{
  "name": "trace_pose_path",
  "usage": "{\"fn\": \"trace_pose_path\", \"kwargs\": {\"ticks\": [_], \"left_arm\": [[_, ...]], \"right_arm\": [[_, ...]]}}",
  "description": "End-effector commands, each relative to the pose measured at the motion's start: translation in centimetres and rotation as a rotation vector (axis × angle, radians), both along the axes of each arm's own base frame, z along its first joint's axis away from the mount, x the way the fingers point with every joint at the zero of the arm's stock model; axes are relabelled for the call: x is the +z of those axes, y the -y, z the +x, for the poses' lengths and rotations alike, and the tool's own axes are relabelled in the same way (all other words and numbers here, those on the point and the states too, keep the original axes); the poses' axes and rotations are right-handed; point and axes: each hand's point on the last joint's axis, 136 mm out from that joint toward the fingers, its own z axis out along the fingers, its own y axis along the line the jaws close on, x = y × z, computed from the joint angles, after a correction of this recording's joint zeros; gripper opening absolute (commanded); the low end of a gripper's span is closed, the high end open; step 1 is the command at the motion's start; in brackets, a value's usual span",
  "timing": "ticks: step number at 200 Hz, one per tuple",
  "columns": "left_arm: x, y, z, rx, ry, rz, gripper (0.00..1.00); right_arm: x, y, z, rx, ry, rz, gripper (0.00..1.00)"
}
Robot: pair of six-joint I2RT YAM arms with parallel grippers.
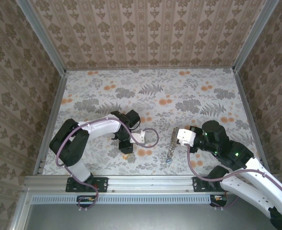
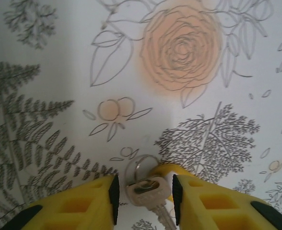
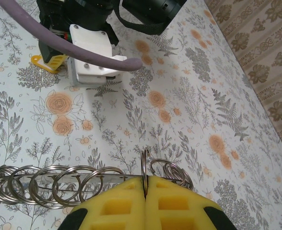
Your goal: Put the keys on the keyring
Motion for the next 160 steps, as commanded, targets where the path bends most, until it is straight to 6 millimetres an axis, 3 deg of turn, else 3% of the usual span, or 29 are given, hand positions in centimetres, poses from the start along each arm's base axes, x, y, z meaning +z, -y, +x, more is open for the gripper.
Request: {"fn": "trace_pose_path", "kwargs": {"ticks": [1,29,89,160], "left_arm": [[0.5,-0.5,0.7,0.037,0.036,0.005,0.39],[0.1,-0.7,1.4,0.099,0.047,0.011,0.42],[-0.7,-0.6,-0.8,0.129,-0.089,0.018,0.42],[-1.6,-1.6,-1.4,0.092,-0.106,0.090,0.32]], "right_arm": [[0.9,0.0,0.3,-0.001,0.040,0.015,0.00],[0.9,0.0,0.3,-0.001,0.042,0.016,0.00],[1.0,0.0,0.3,0.002,0.044,0.016,0.00],[1.1,-0.3,0.0,0.021,0.043,0.021,0.00]]}}
